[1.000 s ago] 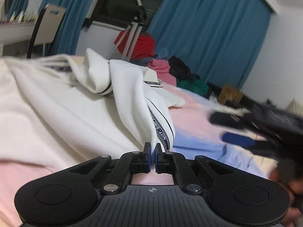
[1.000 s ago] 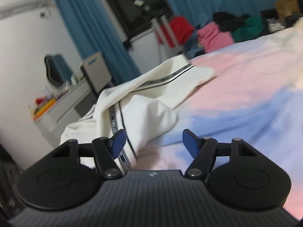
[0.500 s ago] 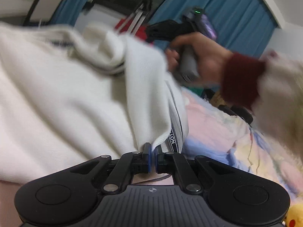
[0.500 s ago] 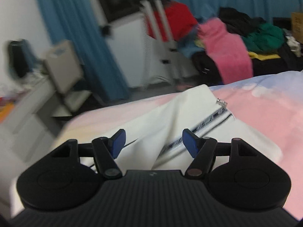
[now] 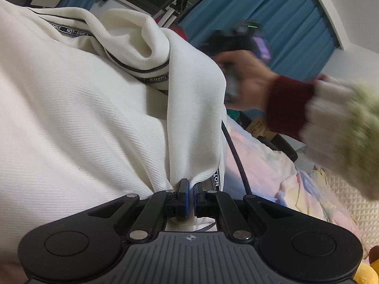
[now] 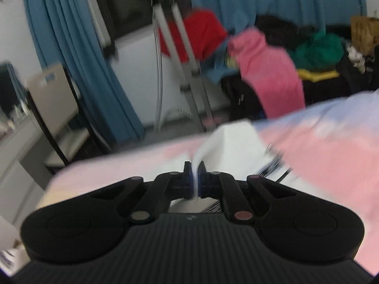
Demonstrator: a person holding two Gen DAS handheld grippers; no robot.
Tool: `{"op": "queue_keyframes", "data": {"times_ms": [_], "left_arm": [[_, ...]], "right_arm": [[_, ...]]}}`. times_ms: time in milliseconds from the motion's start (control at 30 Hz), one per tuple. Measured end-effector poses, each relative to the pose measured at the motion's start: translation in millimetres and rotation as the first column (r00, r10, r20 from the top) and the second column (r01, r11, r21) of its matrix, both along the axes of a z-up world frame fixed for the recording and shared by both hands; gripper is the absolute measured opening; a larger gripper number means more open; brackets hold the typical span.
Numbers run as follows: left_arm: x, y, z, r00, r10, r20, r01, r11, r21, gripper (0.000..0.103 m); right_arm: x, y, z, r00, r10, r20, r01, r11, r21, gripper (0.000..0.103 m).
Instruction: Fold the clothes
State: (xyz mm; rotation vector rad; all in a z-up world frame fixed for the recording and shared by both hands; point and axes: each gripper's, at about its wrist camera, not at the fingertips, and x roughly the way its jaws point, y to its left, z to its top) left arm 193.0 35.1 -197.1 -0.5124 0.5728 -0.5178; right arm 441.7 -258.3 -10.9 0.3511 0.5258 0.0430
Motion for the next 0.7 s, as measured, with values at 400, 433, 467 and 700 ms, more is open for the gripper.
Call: {"op": "queue_keyframes", "data": {"times_ms": [400,433,467,700], "left_arm": [[-51,3,44,0.991,-0.011,0.131,0.003,0.998,0.064,0.003],[-54,3,49,0.991,-0.007,0.137,-0.003,0.997,0.071,0.003],[-58,2,53,0.990,-0.003,0.143,-0.008,0.997,0.078,0.003],[-89,-10,59,0.996,0.046,0.082,-0.061,0.978,0.197,0.004]], "right_arm": [[-252,-172,25,0.913,-0.361,0.187,0.308,0.915,0.261,0.007],[-271,-187,18,0.903,-0.397,0.165,0.336,0.891,0.306,0.007],[-280,-196,8,0.905,-0.407,0.125,0.345,0.872,0.347,0.007],[-342,-259,-61,0.895,-0.417,-0.159,0.424,0.684,0.594,0.009]]}}
